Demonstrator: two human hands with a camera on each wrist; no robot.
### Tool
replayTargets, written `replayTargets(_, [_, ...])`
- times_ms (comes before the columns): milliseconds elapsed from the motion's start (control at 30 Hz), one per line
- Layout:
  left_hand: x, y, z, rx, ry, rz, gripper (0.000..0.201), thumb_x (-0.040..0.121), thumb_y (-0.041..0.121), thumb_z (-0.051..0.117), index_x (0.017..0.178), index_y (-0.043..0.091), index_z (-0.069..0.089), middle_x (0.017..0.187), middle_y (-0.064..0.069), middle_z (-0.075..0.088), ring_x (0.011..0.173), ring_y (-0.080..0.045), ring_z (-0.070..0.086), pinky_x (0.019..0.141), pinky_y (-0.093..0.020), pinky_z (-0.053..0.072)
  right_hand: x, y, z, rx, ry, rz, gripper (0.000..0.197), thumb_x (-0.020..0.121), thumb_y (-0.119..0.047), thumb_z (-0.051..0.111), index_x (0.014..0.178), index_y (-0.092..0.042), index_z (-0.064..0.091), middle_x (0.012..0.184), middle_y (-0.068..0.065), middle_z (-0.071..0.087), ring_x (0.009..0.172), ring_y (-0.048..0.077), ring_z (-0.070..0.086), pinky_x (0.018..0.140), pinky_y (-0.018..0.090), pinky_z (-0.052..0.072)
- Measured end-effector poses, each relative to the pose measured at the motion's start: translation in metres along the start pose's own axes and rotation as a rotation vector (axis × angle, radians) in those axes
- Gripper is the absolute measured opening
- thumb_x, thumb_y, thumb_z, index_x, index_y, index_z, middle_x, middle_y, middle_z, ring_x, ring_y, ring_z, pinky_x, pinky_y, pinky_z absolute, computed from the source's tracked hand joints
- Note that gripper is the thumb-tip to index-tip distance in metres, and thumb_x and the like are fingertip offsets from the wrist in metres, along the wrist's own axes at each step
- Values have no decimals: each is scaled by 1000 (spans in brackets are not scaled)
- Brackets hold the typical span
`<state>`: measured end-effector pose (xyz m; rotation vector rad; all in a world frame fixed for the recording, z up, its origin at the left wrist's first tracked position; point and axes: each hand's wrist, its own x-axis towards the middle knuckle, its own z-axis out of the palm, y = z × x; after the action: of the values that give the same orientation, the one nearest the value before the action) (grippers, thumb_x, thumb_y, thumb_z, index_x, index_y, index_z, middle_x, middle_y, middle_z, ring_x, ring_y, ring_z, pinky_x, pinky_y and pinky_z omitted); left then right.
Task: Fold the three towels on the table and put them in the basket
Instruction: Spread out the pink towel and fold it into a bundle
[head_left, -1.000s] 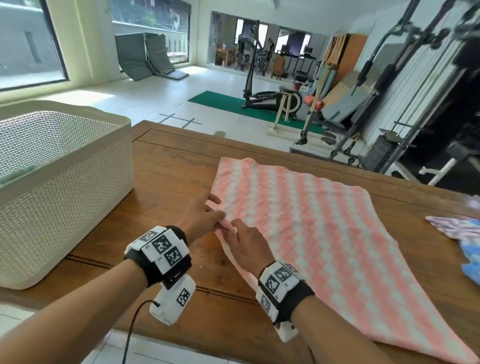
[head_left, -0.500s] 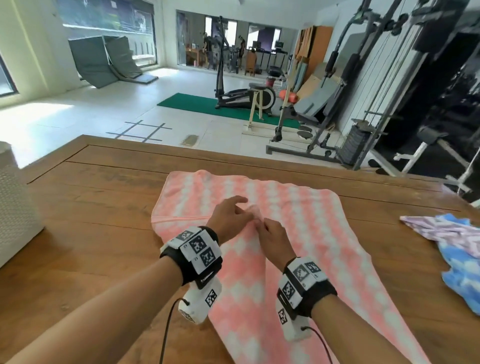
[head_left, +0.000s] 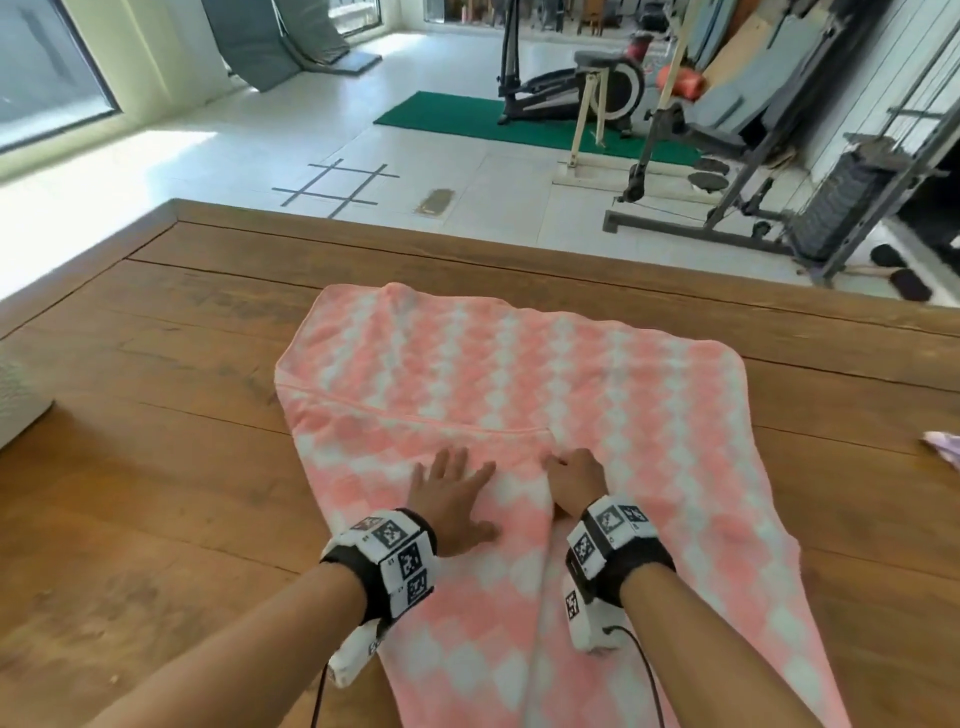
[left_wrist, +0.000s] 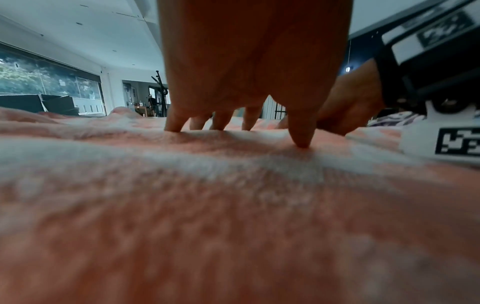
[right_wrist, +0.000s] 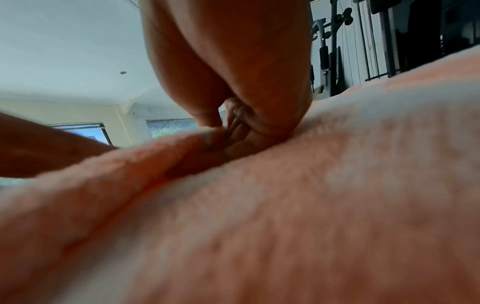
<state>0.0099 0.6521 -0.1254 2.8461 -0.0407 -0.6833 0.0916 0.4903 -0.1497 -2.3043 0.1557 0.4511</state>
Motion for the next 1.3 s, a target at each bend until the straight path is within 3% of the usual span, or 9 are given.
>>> replayTargets(100, [5, -2, 11, 8, -43, -19, 95, 83, 64, 53, 151, 35, -7, 157, -4, -21, 145, -27, -19, 114, -59, -8, 3, 1, 0, -94, 21, 17, 49, 96, -40, 51, 60, -7, 45, 61, 4, 49, 57, 23, 50, 48, 26, 34])
replayTargets(167, [5, -2, 13, 35, -32, -28, 98, 81, 67, 52, 150, 36, -10, 156, -5, -23, 144, -28, -20, 113, -60, -9, 0, -2, -2, -225, 26, 1, 48, 95, -46, 50, 69, -6, 52, 72, 7, 54, 63, 24, 53, 49, 24, 34])
replayTargets(233, [2, 2, 13, 77, 0, -15, 98, 81, 69, 51, 150, 34, -10, 157, -7, -22, 144, -30, -20, 112, -62, -8, -6, -5, -7, -340, 58, -12, 46, 94, -47, 50, 97, -2, 60, 96, 12, 60, 88, 31, 60, 66, 27, 42])
replayTargets(367, [-9, 8, 21, 84, -63, 22, 105, 75, 75, 51, 148, 37, -14, 155, -6, -27, 143, -32, -24, 108, -68, -7, -18, 12, -24, -615, 120, -129, 55, 92, -54, 43, 127, -12, 49, 133, 13, 45, 123, 33, 39, 100, 42, 35])
replayTargets(533, [-23, -5, 31, 119, -112, 29, 109, 71, 79, 50, 147, 38, -17, 153, -4, -32, 142, -30, -27, 107, -71, -7, -44, 41, -32, -715, -85, -131, 66, 94, -54, 41, 149, -23, 22, 158, 7, 14, 143, 29, 17, 111, 45, 26])
replayTargets(867, [-101, -63, 48, 177, -153, 97, 110, 72, 79, 51, 148, 36, -18, 152, -5, -35, 141, -29, -29, 108, -70, -5, -129, 29, 38, -767, -34, -87, 68, 94, -54, 39, 149, -20, 18, 156, 11, 14, 139, 34, 19, 107, 47, 31])
replayTargets(1033, [-135, -78, 45, 203, -181, 89, 109, 72, 73, 57, 151, 30, -4, 156, -9, -23, 144, -32, -20, 110, -67, -1, -167, 26, 66, -798, -52, -105, 68, 95, -54, 38, 148, -16, 19, 153, 13, 19, 137, 35, 22, 105, 49, 34])
replayTargets(1167, [-126, -53, 26, 211, -38, 142, 88, 82, 66, 52, 150, 22, 18, 156, -12, 16, 143, -30, 13, 115, -57, 15, -163, 22, 38, -649, -95, -134, 58, 96, -50, 39, 143, -16, 35, 146, 11, 35, 131, 32, 35, 104, 44, 37])
replayTargets(1300, [-99, -3, 18, 138, 10, 145, 83, 88, 61, 47, 151, 22, 8, 157, -15, 9, 144, -34, 13, 114, -56, 18, -119, 28, -16, -451, 0, -70, 51, 97, -45, 42, 139, -15, 42, 144, 10, 41, 129, 30, 42, 105, 42, 39])
